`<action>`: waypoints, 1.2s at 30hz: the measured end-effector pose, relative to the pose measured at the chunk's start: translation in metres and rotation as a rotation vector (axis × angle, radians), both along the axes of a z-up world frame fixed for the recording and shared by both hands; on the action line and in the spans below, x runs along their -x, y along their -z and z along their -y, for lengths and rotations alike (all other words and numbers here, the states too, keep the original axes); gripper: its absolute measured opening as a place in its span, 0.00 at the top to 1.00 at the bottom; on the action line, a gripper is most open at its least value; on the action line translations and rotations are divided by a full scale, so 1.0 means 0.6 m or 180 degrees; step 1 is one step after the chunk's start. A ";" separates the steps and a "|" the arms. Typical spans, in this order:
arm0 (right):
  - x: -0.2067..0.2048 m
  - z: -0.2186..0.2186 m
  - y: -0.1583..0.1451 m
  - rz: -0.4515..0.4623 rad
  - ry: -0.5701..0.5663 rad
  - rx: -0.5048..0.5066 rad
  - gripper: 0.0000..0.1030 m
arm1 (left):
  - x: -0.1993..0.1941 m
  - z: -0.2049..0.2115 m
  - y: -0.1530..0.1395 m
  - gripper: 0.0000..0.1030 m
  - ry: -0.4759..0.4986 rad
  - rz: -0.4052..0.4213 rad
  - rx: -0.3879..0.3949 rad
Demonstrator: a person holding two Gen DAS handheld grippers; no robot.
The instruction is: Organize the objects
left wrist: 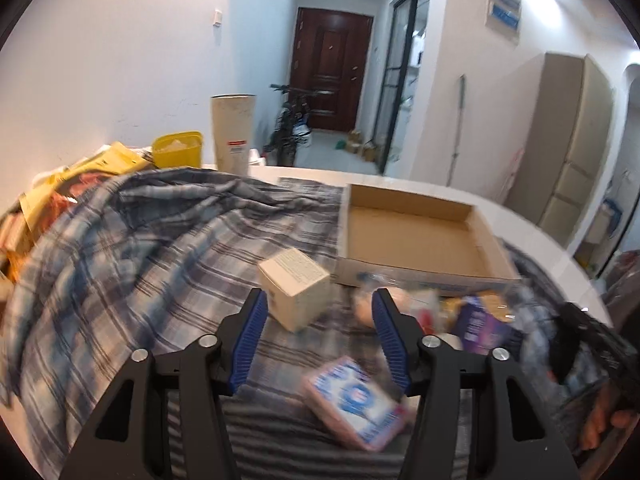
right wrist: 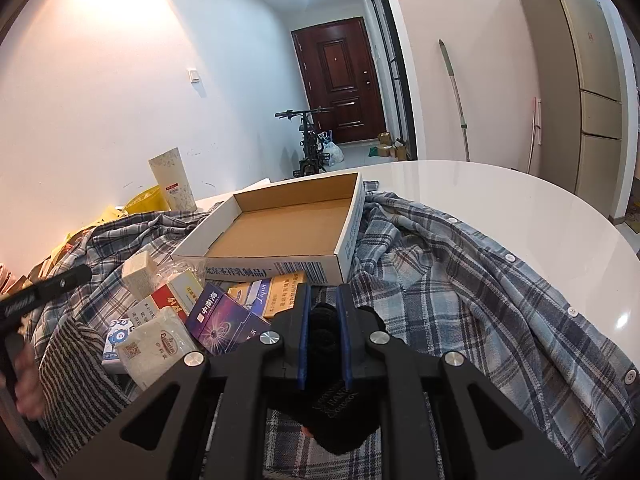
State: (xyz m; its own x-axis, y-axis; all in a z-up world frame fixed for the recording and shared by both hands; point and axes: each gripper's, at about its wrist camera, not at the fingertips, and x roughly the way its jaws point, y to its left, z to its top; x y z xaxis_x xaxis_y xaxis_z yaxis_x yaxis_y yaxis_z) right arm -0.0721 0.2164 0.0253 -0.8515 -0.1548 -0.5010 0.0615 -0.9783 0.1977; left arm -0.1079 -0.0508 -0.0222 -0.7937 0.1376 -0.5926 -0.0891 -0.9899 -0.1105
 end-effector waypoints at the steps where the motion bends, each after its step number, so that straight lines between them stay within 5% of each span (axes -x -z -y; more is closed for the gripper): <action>1: 0.001 0.000 0.001 0.0010 -0.0002 -0.0004 0.88 | 0.016 0.001 0.002 0.30 0.0013 0.0059 0.0035; 11: 0.007 -0.002 0.005 0.0099 0.0009 0.0009 0.88 | 0.140 0.002 0.059 0.18 0.0016 0.0594 0.0054; 17: 0.016 -0.003 0.011 0.0203 -0.0010 0.0031 0.88 | 0.178 0.031 0.106 0.23 0.0000 0.0939 -0.0327; 18: 0.018 -0.003 0.013 0.0226 -0.0009 0.0033 0.88 | 0.176 0.032 0.107 0.36 0.0015 0.0934 -0.0346; 20: 0.022 -0.003 0.015 0.0263 -0.0015 0.0047 0.88 | 0.170 0.030 0.103 0.37 0.0050 0.0882 -0.0338; 22: 0.023 -0.004 0.017 0.0288 -0.0015 0.0056 0.88 | 0.159 0.023 0.093 0.49 0.0059 0.0777 -0.0271; 36: 0.022 -0.010 0.014 0.0279 0.0116 0.0061 0.88 | 0.055 0.001 -0.015 0.51 0.0133 0.0016 -0.0063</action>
State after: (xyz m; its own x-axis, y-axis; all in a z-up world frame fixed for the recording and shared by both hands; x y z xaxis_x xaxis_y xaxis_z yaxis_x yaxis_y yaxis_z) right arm -0.0851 0.2226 0.0168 -0.8097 -0.1348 -0.5711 0.0076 -0.9756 0.2194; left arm -0.1411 -0.0516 -0.0133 -0.7841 0.1823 -0.5933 -0.1298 -0.9829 -0.1306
